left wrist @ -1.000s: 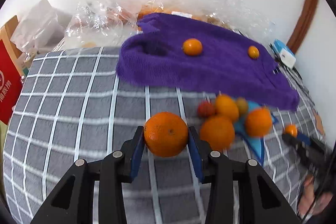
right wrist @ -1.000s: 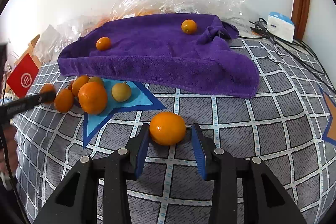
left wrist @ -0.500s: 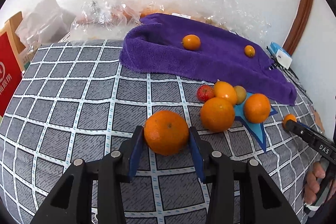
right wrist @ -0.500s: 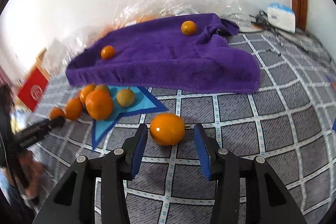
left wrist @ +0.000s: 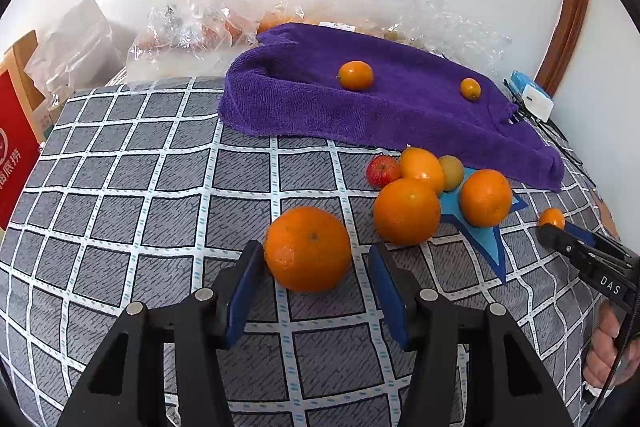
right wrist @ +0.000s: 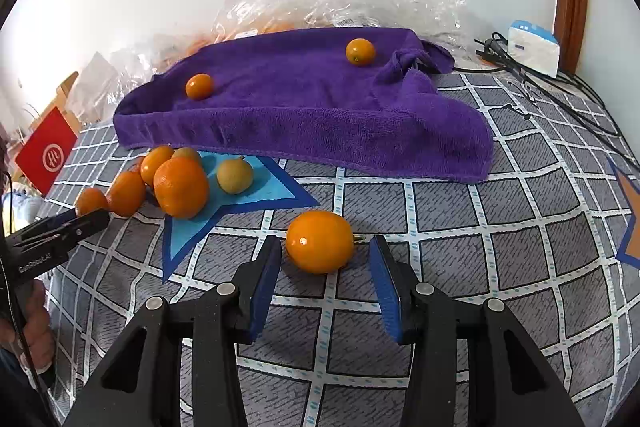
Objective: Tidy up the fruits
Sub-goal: 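Lift and carry both held oranges over the purple towel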
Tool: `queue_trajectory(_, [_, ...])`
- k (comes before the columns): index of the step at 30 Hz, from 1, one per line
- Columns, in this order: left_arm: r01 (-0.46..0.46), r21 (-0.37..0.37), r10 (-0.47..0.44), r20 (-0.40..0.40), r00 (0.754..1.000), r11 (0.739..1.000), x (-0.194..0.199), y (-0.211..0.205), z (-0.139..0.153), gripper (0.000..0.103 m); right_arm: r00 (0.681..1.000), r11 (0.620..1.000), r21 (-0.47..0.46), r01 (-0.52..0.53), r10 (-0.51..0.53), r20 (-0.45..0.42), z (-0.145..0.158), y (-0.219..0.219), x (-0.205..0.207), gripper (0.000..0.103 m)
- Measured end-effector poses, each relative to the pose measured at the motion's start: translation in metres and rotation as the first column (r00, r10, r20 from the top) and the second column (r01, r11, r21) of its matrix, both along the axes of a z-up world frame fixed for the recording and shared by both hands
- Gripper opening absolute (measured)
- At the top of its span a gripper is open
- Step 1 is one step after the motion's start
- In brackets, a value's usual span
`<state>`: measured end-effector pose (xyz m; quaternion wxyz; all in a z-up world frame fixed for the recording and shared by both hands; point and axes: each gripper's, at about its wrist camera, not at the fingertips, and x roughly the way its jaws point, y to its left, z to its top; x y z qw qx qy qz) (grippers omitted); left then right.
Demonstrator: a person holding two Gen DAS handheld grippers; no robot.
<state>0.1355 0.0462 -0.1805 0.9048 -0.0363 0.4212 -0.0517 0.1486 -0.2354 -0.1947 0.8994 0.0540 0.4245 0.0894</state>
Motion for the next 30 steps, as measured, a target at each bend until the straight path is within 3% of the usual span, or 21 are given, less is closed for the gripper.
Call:
queue_trajectory(4, [-0.013, -0.026, 0.013, 0.004, 1.000, 1.000, -0.001, 0.006, 0.000, 0.039, 1.000, 1.000, -0.026, 0.006, -0.006, 0.001, 0.000, 0.002, 0.000, 0.043])
queue_trajectory(6, [-0.018, -0.045, 0.018, 0.005, 1.000, 0.999, -0.002, 0.010, 0.000, 0.039, 1.000, 0.999, -0.037, 0.028, -0.028, 0.003, 0.001, 0.001, 0.000, 0.039])
queue_trajectory(15, [-0.053, -0.159, 0.059, 0.035, 0.998, 0.986, -0.005, 0.027, 0.002, 0.038, 0.999, 1.000, 0.007, 0.017, -0.017, 0.040, 0.005, -0.005, -0.005, 0.039])
queue_trajectory(30, [-0.036, -0.156, 0.056, 0.122, 0.991, 0.987, -0.016, 0.023, 0.015, 0.038, 0.997, 0.999, 0.029, 0.012, -0.015, 0.070, 0.009, -0.008, -0.010, 0.039])
